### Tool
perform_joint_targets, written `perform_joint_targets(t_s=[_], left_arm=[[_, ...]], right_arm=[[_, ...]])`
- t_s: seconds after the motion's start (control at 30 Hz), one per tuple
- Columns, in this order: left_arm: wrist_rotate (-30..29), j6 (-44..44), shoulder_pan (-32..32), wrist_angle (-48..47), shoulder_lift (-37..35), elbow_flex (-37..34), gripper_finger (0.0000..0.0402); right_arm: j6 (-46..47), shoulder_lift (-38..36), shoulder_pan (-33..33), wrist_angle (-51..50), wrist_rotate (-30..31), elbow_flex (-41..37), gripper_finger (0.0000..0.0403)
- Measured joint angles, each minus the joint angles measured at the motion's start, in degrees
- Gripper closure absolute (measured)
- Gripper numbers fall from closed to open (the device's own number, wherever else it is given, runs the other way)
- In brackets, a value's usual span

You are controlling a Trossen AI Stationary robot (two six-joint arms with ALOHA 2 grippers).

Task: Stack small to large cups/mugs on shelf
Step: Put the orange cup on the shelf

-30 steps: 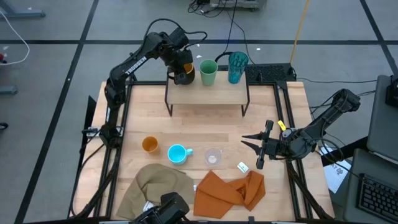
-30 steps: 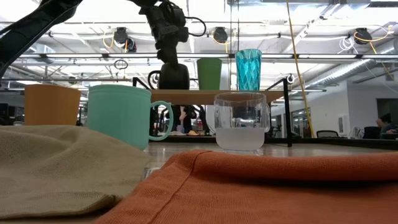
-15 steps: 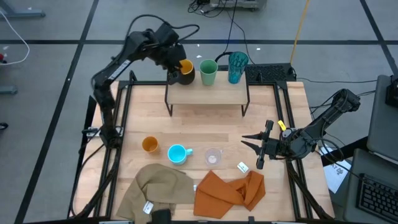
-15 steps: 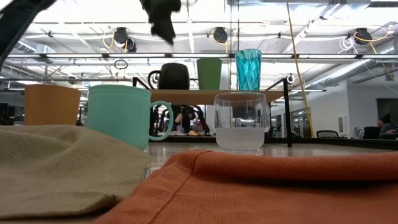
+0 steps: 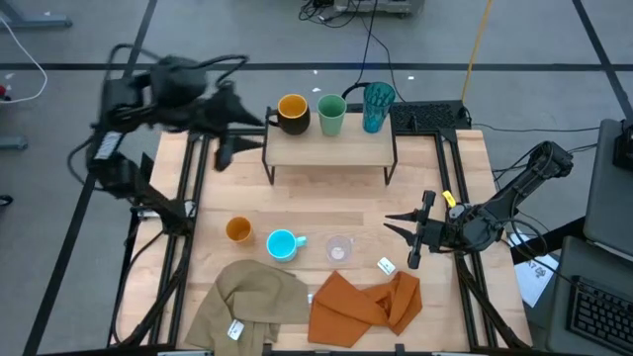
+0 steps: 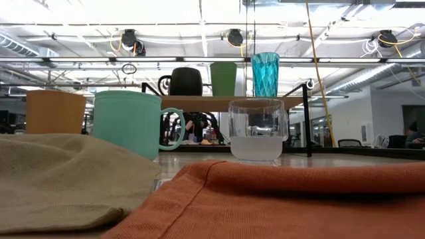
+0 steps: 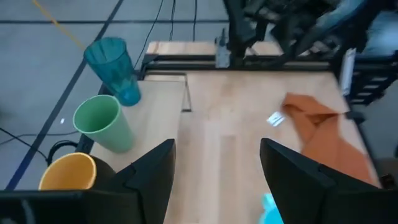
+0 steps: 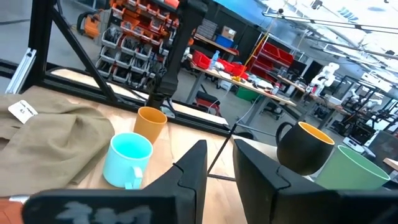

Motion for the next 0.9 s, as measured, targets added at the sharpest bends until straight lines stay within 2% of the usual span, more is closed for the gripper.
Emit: perform_joint_targets(t_s=[0.23,0.37,0.43,0.53,0.73,0.9], left_arm=[[-8.2,-8.3,-9.7,-9.9,-5.5,-0.1,0.0167],[-14.5,-11.2,-17.7,-9.0,-9.2,-4.6,0.0167],[-19.6,-12.9,-21.1,-9.2,-11.1,-7.6,0.0167],[-25.4,-16.4,-25.7,-9.3,-14.9,-14.5,0.0167],[-33.0,-26.8,-31.9,-9.1,-26.2,-30.7,0.0167],[-36.7,-35.1,-36.6,0.5,-38.1,-49.5,0.0167]], right_arm=[[0.7,0.0,0.0,2.2,0.0,0.0,0.0332],[1.5,0.0,0.0,2.4,0.0,0.0,0.0332],[1.6,0.0,0.0,2.5,0.0,0.0,0.0332],[1.6,0.0,0.0,3.4,0.0,0.0,0.0332],[1.6,0.0,0.0,4.0,0.0,0.0,0.0332],[1.6,0.0,0.0,3.9,-0.1,0.0,0.0332]])
